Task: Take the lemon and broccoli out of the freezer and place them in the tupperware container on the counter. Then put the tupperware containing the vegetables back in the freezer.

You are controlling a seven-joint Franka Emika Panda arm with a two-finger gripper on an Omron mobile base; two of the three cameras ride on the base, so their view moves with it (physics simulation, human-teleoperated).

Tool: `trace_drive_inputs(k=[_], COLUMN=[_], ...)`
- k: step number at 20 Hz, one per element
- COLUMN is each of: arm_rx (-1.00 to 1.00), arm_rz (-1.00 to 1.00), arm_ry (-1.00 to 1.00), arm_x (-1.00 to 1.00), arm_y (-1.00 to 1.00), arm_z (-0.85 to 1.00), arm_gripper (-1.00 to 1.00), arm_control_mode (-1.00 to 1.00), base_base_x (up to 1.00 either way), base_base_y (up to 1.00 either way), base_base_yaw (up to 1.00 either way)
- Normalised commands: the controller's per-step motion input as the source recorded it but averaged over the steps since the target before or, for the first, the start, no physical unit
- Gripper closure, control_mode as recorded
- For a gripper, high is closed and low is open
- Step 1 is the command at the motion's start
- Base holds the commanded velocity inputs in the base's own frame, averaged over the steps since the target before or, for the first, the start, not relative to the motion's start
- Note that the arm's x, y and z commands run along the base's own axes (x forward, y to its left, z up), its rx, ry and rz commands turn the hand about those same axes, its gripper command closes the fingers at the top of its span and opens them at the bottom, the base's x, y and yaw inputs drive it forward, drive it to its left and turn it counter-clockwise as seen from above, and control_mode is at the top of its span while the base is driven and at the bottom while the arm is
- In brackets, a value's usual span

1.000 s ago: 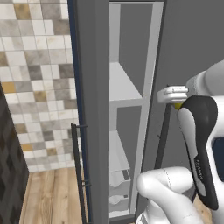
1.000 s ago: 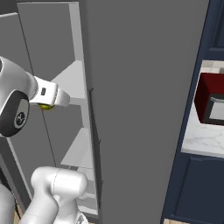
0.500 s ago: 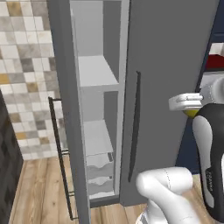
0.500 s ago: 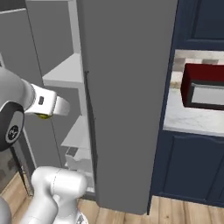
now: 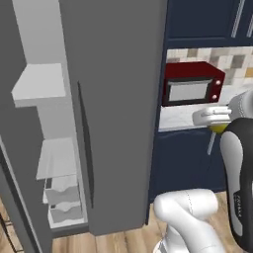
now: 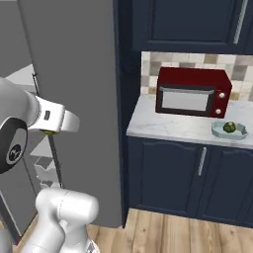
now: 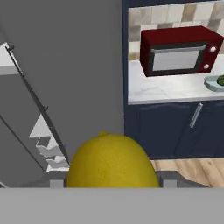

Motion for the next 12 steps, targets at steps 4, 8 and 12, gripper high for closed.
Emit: trace_drive_inputs(k=[4, 8, 12], arm_rx=[0.00, 0.00, 0.00], arm_rz=[0.00, 0.00, 0.00], arm_ry=[0.00, 0.00, 0.00], arm_x=[0.00, 0.00, 0.00], arm_y=[0.00, 0.00, 0.00], arm_z=[0.00, 0.00, 0.00], arm_gripper=[1.00, 1.00, 1.00], arm_control_mode=[1.00, 1.00, 1.00], base_base_x=[0.00, 0.03, 0.26], base_base_y=[-1.00, -1.00, -1.00], base_base_yaw=[0.00, 0.00, 0.00])
